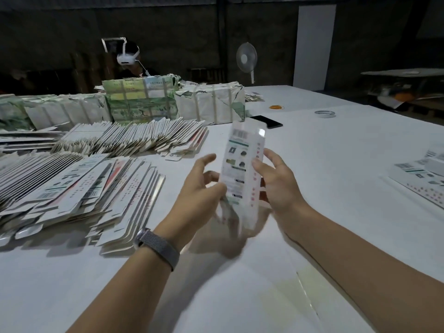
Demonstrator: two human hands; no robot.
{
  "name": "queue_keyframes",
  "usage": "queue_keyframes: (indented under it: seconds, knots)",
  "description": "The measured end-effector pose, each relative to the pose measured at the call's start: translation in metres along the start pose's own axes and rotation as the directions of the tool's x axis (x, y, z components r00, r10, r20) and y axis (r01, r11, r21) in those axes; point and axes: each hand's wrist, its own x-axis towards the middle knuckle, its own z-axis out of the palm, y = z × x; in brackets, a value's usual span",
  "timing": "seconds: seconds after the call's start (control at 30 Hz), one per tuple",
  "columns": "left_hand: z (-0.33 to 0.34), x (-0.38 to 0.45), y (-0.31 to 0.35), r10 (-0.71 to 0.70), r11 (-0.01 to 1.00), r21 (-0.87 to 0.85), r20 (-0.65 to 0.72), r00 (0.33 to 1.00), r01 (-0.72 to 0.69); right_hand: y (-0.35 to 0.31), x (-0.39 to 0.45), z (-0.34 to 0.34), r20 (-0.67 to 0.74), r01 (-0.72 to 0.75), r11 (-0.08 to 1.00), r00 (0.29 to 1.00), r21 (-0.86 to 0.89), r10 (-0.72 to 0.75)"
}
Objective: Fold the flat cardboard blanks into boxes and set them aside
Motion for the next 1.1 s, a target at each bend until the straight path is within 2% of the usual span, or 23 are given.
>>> queue_keyframes:
  seconds: [0.07, 0.13, 0.23, 0.3, 0.43, 0.53, 0.7, 0.87, 1.1]
  knots:
    - [0.004, -0.002, -0.001, -0.035, 0.996, 0.088, 0.093, 0.995, 0.026, 0.0, -0.004, 0.0, 0.054, 0.017, 1.0, 0.998, 0.015, -0.018]
    - [0.009, -0.004, 0.0, -0.05, 0.996, 0.077, 0.089, 0.995, 0.043, 0.002, -0.007, 0.002, 0.105, 0.036, 0.999, 0.994, -0.001, -0.036]
    - [0.014, -0.007, 0.003, -0.082, 0.994, -0.075, -0.003, 0.997, 0.082, 0.001, -0.016, 0.009, 0.21, 0.049, 0.999, 0.976, 0.003, -0.049]
    - [0.017, -0.008, 0.005, -0.12, 0.975, -0.194, -0.045, 0.992, 0.109, 0.001, -0.022, 0.012, 0.252, 0.111, 0.992, 0.963, -0.065, -0.091]
    - [0.017, -0.011, 0.008, -0.213, 0.9, -0.384, 0.025, 0.977, 0.206, 0.002, -0.027, 0.013, 0.267, 0.214, 0.964, 0.949, -0.155, -0.168]
    - [0.014, -0.013, 0.01, -0.204, 0.877, -0.436, 0.045, 0.978, 0.203, 0.004, -0.032, 0.015, 0.308, 0.227, 0.959, 0.937, -0.172, -0.166]
    - [0.013, -0.012, 0.01, -0.192, 0.902, -0.39, 0.026, 0.981, 0.186, 0.006, -0.034, 0.017, 0.357, 0.2, 0.967, 0.925, -0.16, -0.132]
    - [0.018, -0.013, 0.011, -0.151, 0.937, -0.325, -0.045, 0.987, 0.129, 0.006, -0.035, 0.014, 0.36, 0.182, 0.981, 0.922, -0.072, -0.145]
    - [0.023, -0.012, 0.009, -0.194, 0.955, -0.255, -0.16, 0.968, 0.149, 0.007, -0.033, 0.014, 0.381, 0.153, 0.988, 0.915, -0.024, -0.132]
